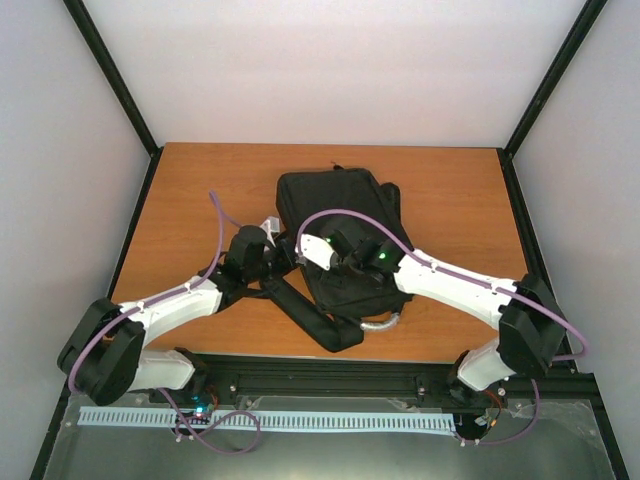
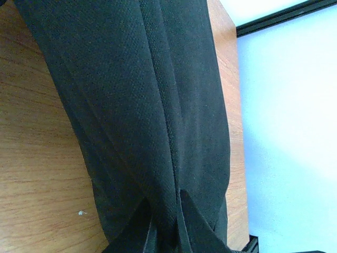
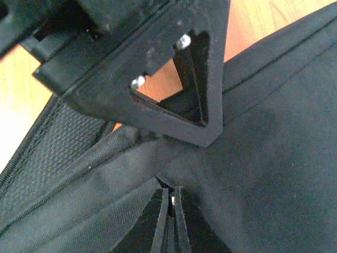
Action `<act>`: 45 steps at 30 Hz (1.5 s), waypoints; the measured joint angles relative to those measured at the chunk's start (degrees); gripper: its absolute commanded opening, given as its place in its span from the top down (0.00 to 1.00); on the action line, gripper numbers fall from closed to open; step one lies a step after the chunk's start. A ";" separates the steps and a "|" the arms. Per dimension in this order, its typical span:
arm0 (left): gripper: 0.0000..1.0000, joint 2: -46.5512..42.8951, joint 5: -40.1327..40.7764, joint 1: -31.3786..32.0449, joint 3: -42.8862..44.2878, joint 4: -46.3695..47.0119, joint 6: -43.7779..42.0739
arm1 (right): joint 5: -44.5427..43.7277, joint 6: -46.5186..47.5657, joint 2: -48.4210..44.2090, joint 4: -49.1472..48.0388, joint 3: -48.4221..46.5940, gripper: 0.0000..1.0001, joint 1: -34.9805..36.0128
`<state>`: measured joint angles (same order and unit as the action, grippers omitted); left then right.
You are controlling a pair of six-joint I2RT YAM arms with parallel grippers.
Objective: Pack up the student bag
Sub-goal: Zip the student bag at the center of the board.
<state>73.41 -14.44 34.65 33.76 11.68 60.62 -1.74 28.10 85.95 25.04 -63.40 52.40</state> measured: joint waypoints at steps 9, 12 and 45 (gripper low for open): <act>0.99 -0.74 1.49 0.48 -0.46 -0.31 0.02 | 4.59 -2.25 -7.76 -0.66 7.26 0.97 -5.27; 0.99 -0.74 1.86 0.50 -1.01 -0.09 0.02 | 6.78 -3.21 -9.27 -0.26 8.96 0.97 -9.09; 0.99 -0.72 2.60 0.50 -2.78 -0.13 0.00 | 18.12 -2.80 -9.66 1.99 15.43 0.97 -41.90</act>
<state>72.69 -11.84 35.16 30.98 11.55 60.62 16.38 25.30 76.29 27.03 -47.97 10.50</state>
